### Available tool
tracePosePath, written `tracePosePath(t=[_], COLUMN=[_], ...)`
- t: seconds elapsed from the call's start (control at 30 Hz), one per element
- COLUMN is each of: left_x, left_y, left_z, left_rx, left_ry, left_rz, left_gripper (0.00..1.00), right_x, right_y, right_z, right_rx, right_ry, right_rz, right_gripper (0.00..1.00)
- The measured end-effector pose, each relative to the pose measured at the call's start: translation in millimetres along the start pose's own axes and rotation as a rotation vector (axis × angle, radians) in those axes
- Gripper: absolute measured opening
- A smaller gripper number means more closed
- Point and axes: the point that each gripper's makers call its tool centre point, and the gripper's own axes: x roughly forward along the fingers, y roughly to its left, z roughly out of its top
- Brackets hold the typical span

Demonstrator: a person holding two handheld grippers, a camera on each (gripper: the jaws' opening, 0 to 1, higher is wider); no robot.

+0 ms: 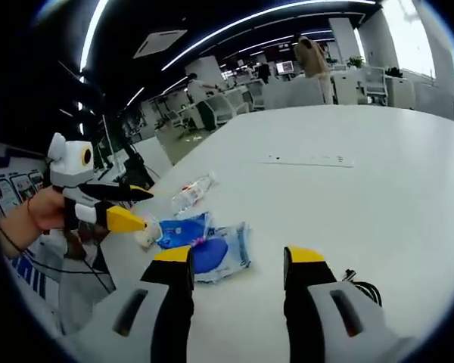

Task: Arrange the tabletop items into an orderly group along one side of the table until the central work area is clear of visible clutter.

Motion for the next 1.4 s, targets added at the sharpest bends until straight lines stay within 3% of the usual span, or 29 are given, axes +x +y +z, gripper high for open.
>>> tracePosePath(t=[0.33,0.67,0.9,1.1,1.4], left_x=[-25,-50,-58,-62,-53], left_y=[27.3,57.6,69.4,75.6,77.2], left_z=[-6.7,-24.1,-40.7,-52.6,-70.8], left_rx=[-0.061,-0.138,-0.187,-0.216,-0.259], left_ry=[-0.035,-0.073,-0.071,-0.074,-0.061], left_rz=[0.060,0.137,0.165,0.190,0.198], left_gripper=[0.78,0.74,0.73,0.70,0.62], right_x=[23,56,78,96,124], right_y=[22,53,67,73,78], right_z=[15.1,26.6,32.4,27.0,19.7], right_rx=[-0.048,-0.127,-0.173,-0.197,-0.230], right_ry=[0.014,0.057,0.083,0.122,0.177], right_rz=[0.058,0.138,0.183,0.211,0.240], right_gripper=[0.45,0.45,0.45,0.45,0.43])
